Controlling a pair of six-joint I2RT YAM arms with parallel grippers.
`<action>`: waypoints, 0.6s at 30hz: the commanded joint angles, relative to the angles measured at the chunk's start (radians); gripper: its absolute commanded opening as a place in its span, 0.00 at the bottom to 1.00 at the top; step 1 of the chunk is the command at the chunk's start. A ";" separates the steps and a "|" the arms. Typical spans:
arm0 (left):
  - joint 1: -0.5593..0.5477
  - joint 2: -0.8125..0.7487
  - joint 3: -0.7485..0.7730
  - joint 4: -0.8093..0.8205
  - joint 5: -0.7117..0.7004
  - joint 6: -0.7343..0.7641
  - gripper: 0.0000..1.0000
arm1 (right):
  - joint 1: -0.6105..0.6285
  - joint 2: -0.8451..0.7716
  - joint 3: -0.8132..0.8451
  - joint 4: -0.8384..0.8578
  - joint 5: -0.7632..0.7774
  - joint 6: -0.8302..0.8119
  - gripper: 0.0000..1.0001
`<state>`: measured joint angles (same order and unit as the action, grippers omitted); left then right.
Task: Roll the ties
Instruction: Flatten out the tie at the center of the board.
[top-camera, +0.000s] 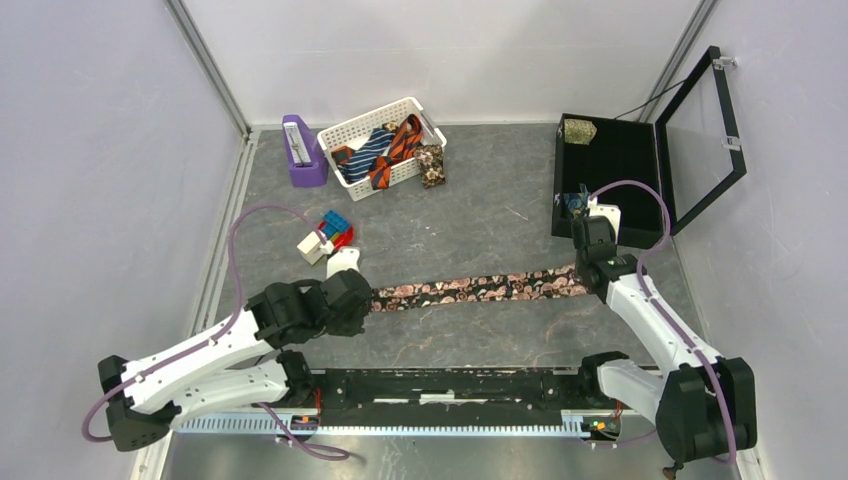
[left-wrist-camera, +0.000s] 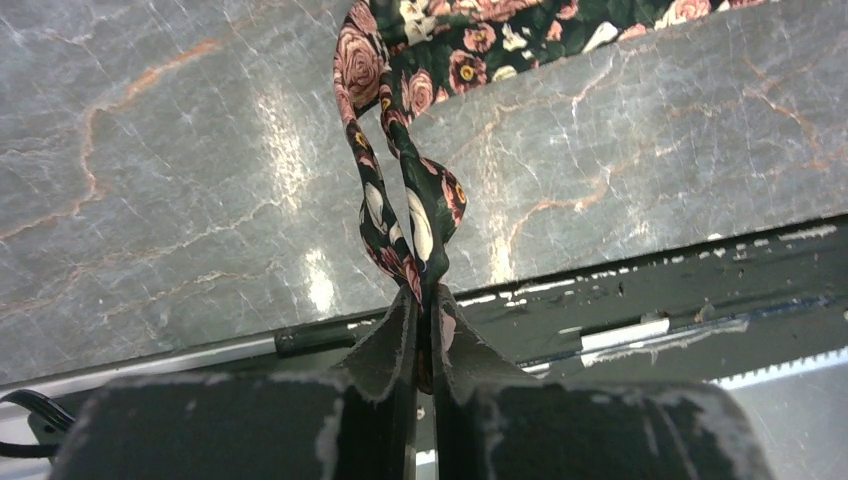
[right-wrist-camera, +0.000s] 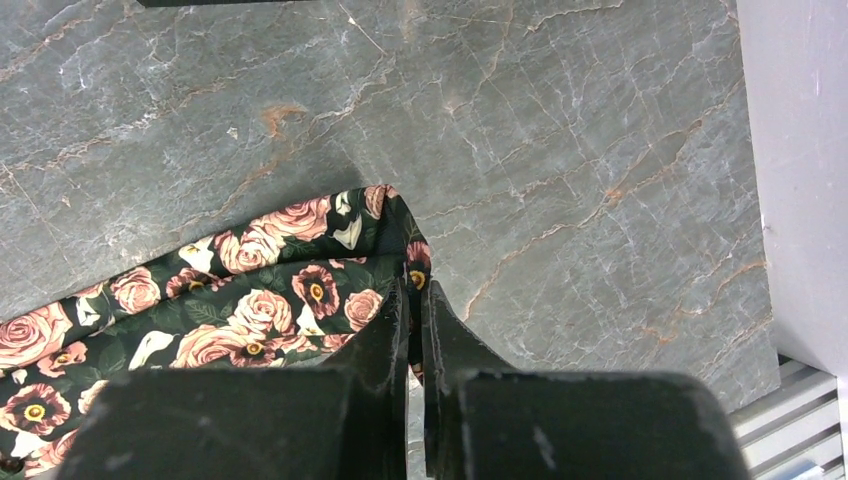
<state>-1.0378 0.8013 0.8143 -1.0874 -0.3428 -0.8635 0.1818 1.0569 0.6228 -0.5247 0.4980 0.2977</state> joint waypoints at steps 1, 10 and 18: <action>0.004 0.017 0.001 0.067 -0.083 -0.007 0.03 | -0.006 0.011 0.013 0.045 0.008 -0.016 0.10; 0.014 0.034 0.031 0.028 -0.277 0.015 0.05 | -0.009 0.012 0.048 0.048 0.007 -0.021 0.60; 0.062 0.109 0.031 0.018 -0.341 -0.026 0.07 | -0.009 -0.043 0.102 0.055 -0.113 -0.036 0.72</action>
<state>-1.0004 0.8936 0.8162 -1.0672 -0.6079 -0.8631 0.1753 1.0534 0.6621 -0.5049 0.4610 0.2768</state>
